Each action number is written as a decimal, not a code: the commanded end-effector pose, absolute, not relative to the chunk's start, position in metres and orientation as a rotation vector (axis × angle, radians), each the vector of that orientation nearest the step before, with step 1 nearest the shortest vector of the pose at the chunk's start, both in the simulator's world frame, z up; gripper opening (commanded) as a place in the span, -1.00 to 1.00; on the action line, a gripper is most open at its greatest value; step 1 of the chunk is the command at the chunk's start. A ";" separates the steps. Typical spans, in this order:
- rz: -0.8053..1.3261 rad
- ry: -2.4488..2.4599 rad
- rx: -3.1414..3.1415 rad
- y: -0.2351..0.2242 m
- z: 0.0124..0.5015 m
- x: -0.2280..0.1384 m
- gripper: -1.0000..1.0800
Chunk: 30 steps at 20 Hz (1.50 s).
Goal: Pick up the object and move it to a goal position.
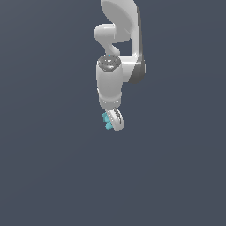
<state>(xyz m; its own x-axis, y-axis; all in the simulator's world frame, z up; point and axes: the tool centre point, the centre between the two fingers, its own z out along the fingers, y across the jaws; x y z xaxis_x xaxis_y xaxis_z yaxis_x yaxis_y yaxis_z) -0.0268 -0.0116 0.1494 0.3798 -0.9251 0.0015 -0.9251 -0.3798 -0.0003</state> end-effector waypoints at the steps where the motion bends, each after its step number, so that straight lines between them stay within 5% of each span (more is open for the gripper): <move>1: 0.002 -1.749 2.609 -0.022 0.171 -0.014 -1.00; 30: 0.001 -1.747 2.610 -0.095 0.321 0.090 -1.00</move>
<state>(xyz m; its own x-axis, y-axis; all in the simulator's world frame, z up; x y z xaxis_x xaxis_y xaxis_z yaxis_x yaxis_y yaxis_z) 0.0875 -0.0932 0.3169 0.3810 -0.9246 0.0009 -0.9246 -0.3810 -0.0001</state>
